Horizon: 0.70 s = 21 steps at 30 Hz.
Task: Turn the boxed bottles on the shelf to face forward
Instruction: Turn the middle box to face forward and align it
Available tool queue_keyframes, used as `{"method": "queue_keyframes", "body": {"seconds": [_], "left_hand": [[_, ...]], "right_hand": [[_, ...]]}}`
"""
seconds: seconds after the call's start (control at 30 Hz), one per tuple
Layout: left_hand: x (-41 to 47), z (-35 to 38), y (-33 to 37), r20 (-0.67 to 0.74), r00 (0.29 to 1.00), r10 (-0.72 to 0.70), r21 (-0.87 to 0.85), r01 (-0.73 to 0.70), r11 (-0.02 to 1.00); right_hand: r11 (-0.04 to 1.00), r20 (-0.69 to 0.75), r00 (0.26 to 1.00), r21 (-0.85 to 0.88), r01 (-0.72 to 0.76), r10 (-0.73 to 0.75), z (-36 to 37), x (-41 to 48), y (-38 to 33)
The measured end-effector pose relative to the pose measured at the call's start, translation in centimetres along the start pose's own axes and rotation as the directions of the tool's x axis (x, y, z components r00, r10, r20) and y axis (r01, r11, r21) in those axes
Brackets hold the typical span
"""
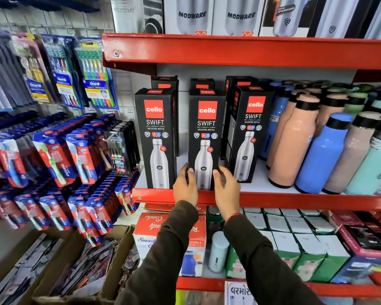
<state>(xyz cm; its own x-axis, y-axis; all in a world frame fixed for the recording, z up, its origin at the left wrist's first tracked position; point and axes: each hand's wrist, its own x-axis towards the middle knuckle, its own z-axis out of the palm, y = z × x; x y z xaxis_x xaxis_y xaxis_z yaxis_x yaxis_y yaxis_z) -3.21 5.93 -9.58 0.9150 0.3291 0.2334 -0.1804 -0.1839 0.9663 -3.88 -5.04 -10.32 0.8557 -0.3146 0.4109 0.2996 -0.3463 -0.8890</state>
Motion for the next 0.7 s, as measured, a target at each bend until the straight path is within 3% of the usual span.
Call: {"method": "queue_keyframes", "body": {"seconds": [0.2,0.3,0.37,0.5,0.6,0.7], "left_hand": [[-0.6,0.0,-0.1,-0.01,1.0,0.008,-0.02,-0.008,1.0],[-1.2,0.3,0.0,-0.071,0.997,0.022,-0.119,-0.031,0.992],[-2.3,0.6,-0.1,-0.171,0.981,0.089,-0.173,-0.119,0.978],[-4.4,2.0,-0.6,-0.317,0.891,0.326,-0.055,-0.36,0.931],[-5.0,3.8,-0.1,-0.212,0.873,0.438,-0.041,-0.456,0.889],[-5.1,5.9,0.9,-0.055,0.845,0.532,-0.116,-0.535,0.837]], "right_hand": [[0.999,-0.024,0.999,-0.025,0.03,-0.03,-0.1,-0.7,0.0],[0.999,-0.005,0.999,-0.014,0.032,-0.032,-0.2,-0.7,0.2],[0.999,-0.026,0.998,-0.008,0.052,-0.052,-0.3,-0.9,0.4],[0.994,-0.161,0.981,0.017,0.111,-0.107,-1.5,-0.7,0.8],[0.996,-0.269,0.959,0.013,0.091,-0.084,-3.3,0.3,1.2],[0.997,-0.285,0.956,0.027,0.076,-0.065,-5.4,1.6,1.5]]}}
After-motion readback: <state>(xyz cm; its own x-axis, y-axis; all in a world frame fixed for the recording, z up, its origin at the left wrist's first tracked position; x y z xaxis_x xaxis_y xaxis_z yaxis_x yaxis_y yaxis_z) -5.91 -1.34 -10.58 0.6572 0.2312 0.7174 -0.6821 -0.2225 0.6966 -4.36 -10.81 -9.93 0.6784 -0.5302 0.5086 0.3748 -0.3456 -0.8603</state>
